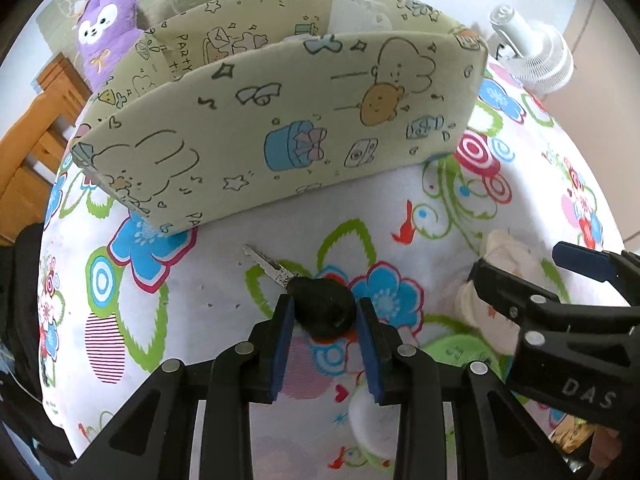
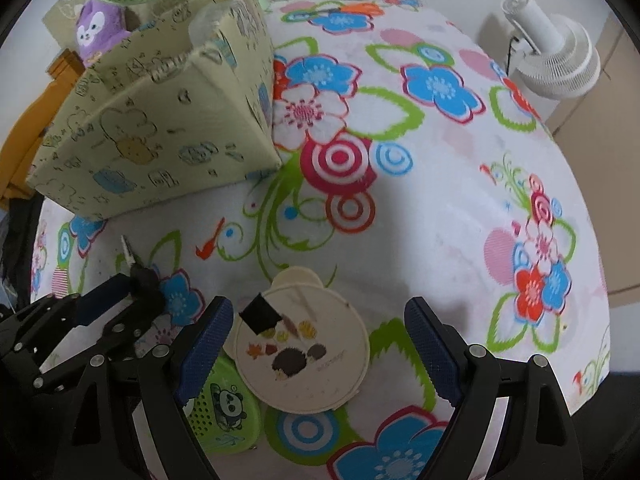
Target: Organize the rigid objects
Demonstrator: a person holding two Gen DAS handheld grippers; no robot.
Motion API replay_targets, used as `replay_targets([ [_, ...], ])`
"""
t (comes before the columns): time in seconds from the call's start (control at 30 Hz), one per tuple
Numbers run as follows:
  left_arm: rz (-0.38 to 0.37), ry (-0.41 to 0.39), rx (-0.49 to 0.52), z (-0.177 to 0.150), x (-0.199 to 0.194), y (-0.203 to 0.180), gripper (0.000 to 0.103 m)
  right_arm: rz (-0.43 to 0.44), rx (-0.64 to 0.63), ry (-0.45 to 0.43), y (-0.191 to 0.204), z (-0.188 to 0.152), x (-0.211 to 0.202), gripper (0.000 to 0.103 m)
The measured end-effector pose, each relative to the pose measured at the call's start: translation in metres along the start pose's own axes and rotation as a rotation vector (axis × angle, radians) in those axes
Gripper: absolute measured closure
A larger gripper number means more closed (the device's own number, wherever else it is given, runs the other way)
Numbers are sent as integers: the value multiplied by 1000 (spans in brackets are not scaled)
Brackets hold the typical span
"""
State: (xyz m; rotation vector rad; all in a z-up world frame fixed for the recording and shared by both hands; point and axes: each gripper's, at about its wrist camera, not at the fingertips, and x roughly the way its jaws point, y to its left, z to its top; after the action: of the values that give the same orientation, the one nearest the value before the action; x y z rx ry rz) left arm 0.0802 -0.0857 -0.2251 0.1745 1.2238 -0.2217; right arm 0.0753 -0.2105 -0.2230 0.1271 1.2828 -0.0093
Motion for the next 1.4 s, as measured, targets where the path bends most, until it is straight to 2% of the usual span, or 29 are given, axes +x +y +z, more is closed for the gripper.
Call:
replay_targets([
  [0.13,-10,5,22,-5,-3,6,71,1,12,32,2,-8,6,13],
  [0.4,-16,3,55,-11,-8,22,71,-22,30,34,10,-17,9,2],
  [0.53,-27,2,56,-13,-10,30,71,-99,-18,28,23,-19,15,1],
  [0.63,-35,0,49,-13,-11,31,71,-101,4,20,25,-21,16,3],
  [0.67,-40,-1,48,-12,-11,30,71,-99,-1,10,27,-22,14,8],
  [0.7,-45,-3,46,-10,-11,29,72,-96,-13,0,31,-22,11,18],
  [0.9,-62,-5,19,-7,-14,33,71,-93,-2,14,35,-19,6,18],
  [1.13,-71,-18,-10,-2,-29,44,72,-86,6,-14,33,3,-6,18],
  [1.4,-56,-45,-31,2,-46,49,72,-75,-8,-37,29,10,-21,18],
])
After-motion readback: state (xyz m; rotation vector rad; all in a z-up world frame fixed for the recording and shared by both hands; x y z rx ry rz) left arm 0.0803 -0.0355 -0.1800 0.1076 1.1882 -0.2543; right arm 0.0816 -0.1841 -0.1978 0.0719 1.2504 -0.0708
